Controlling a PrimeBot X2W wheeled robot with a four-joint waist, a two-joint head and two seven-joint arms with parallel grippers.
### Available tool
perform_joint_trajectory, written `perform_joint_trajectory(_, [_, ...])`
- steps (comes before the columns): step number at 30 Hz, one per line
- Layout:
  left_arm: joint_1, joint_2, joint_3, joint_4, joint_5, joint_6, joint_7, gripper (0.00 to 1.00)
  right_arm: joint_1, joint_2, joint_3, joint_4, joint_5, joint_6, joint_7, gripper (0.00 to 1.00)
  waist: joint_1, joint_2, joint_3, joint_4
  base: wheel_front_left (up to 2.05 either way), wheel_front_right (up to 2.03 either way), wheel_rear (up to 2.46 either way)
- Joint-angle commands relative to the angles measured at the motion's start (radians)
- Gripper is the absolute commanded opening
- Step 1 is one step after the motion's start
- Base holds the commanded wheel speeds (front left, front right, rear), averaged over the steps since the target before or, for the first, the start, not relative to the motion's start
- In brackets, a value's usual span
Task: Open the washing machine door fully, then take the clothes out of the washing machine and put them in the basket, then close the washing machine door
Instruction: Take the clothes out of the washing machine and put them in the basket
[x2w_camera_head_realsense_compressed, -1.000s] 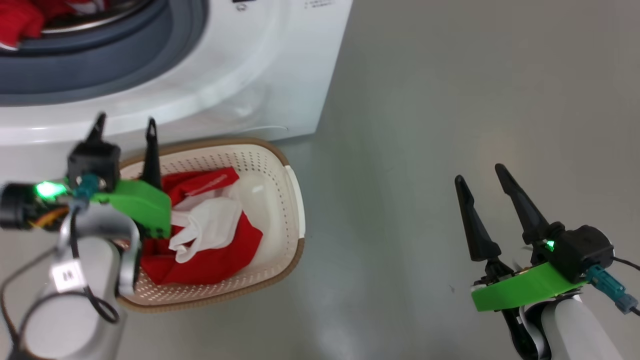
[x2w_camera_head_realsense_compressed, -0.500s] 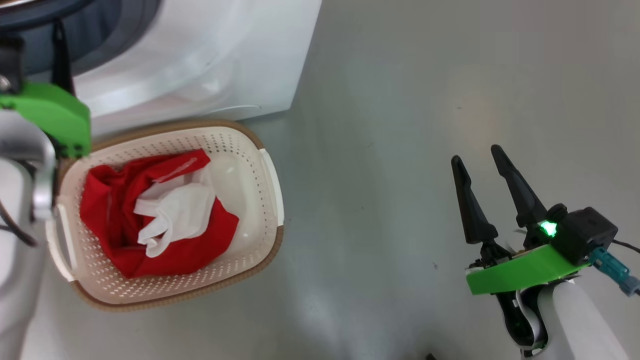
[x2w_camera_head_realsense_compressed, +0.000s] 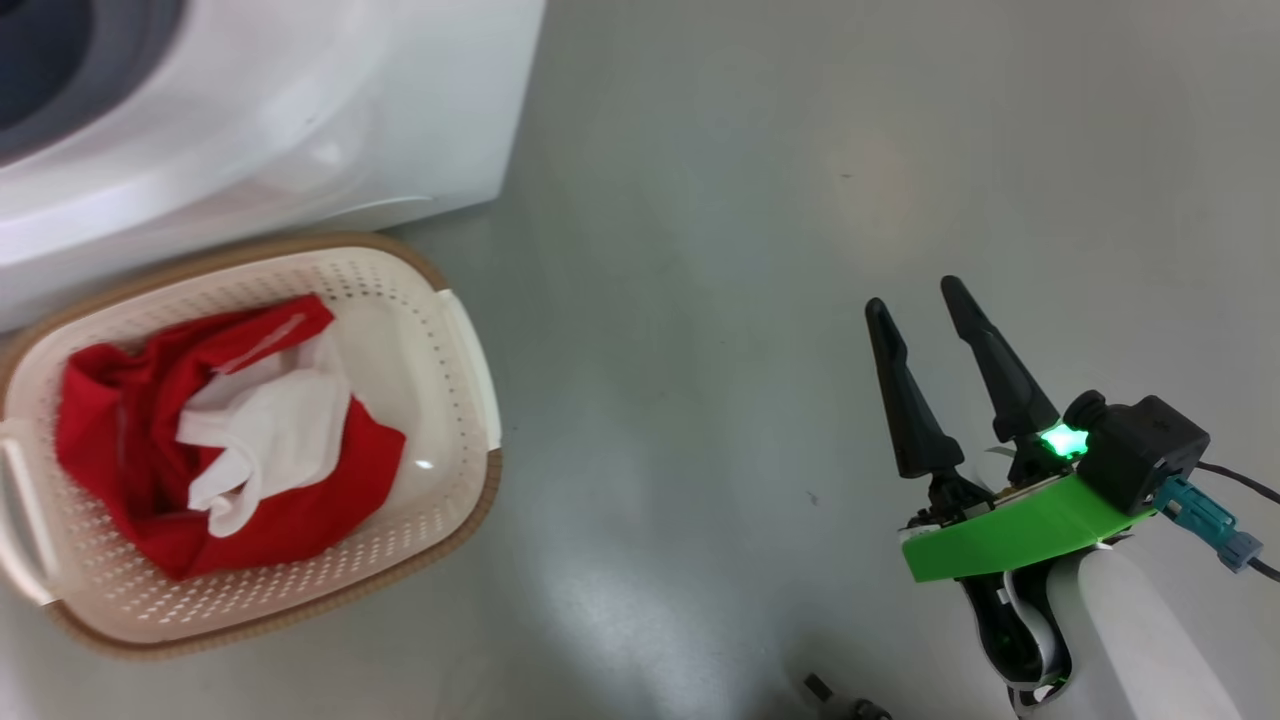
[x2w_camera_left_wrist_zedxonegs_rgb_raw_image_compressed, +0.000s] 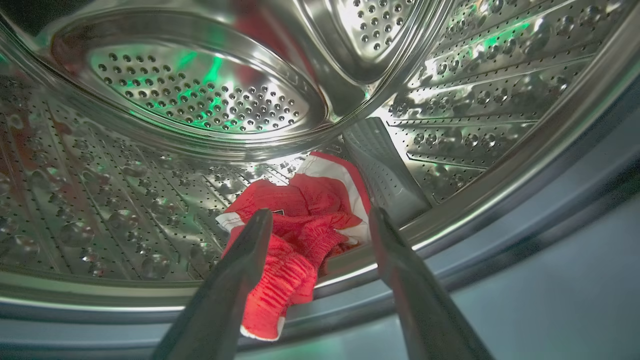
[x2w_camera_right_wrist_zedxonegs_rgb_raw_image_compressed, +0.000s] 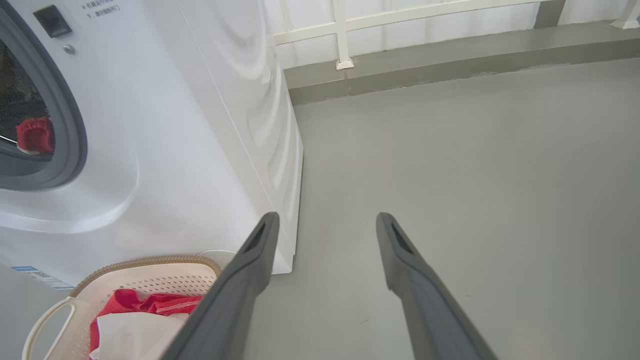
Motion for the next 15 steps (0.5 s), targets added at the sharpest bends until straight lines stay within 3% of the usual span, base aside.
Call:
perform_joint_trajectory(1, [-0.028, 0.079, 0.028, -0.011, 0.019, -0.005, 0.021, 1.00, -0.010, -0.002, 0.028, -0.019, 0.012, 0.003, -0.006, 1.00, 0.0000, -0.0001, 0.017, -0.030, 0.00, 0.00, 0.00])
perform_joint_trajectory(7, [-0.059, 0.146, 0.030, 0.008, 0.039, -0.007, 0.102, 1.00, -0.016, -0.002, 0.051, -0.018, 0.036, 0.003, -0.006, 1.00, 0.0000, -0.0001, 0.027, -0.056, 0.00, 0.00, 0.00])
perform_joint_trajectory(15, [-0.059, 0.177, 0.048, 0.019, 0.026, 0.006, 0.177, 1.00, -0.018, -0.002, 0.074, -0.021, 0.063, 0.003, -0.006, 1.00, 0.0000, -0.0001, 0.030, -0.067, 0.00, 0.00, 0.00])
